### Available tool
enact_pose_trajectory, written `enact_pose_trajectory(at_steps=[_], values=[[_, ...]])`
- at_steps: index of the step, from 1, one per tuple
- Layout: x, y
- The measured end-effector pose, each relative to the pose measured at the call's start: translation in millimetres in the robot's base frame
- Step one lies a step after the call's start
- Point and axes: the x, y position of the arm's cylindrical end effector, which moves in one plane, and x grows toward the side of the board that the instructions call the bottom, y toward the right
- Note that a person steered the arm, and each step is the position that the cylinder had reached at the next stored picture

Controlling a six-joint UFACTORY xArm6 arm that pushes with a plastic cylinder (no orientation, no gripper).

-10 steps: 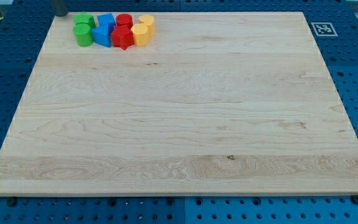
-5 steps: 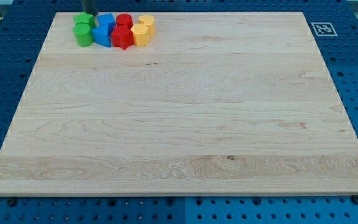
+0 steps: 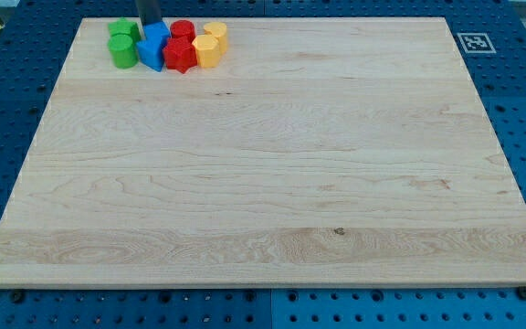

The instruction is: Push the blue blocks downwards

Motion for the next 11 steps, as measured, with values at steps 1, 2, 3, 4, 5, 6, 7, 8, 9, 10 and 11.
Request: enact_pose_trajectory(at_steps=[1, 2, 3, 4, 5, 6, 7, 8, 9, 10, 11], values=[[18, 3], [28, 6], [29, 13], [40, 29], [50, 36], [55, 36], [63, 35], [72, 34], [89, 30], [104, 28], [124, 28]])
